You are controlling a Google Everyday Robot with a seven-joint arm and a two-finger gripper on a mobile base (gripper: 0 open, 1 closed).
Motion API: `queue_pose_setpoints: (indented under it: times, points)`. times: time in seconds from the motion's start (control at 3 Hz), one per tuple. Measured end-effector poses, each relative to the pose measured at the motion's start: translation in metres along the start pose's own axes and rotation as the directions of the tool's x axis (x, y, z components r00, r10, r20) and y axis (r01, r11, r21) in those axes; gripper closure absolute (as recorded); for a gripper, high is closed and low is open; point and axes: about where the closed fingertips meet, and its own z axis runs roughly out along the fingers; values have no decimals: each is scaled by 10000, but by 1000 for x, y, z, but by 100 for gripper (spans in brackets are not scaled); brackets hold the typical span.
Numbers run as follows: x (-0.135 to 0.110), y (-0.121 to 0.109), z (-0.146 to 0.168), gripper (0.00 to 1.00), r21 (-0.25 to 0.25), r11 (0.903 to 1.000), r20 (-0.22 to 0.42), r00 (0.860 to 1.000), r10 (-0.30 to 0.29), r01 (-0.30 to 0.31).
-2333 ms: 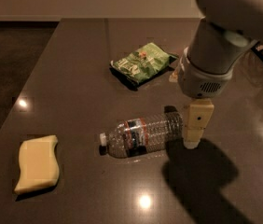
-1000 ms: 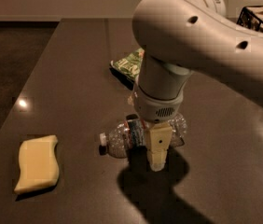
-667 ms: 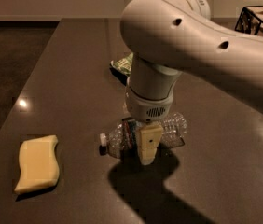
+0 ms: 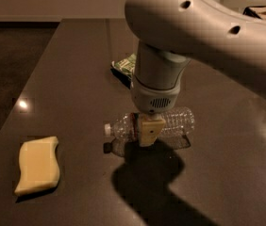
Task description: Place water bottle upright
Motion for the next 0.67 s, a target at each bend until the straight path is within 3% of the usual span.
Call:
queue_pose_setpoints:
  times: [0.33,0.67]
  points:
    - [14,-6,-46,88,807,9940,1089,9919,650,-740]
    - [25,-12,-86,100,1198,9859,2508,9644,834,-1164]
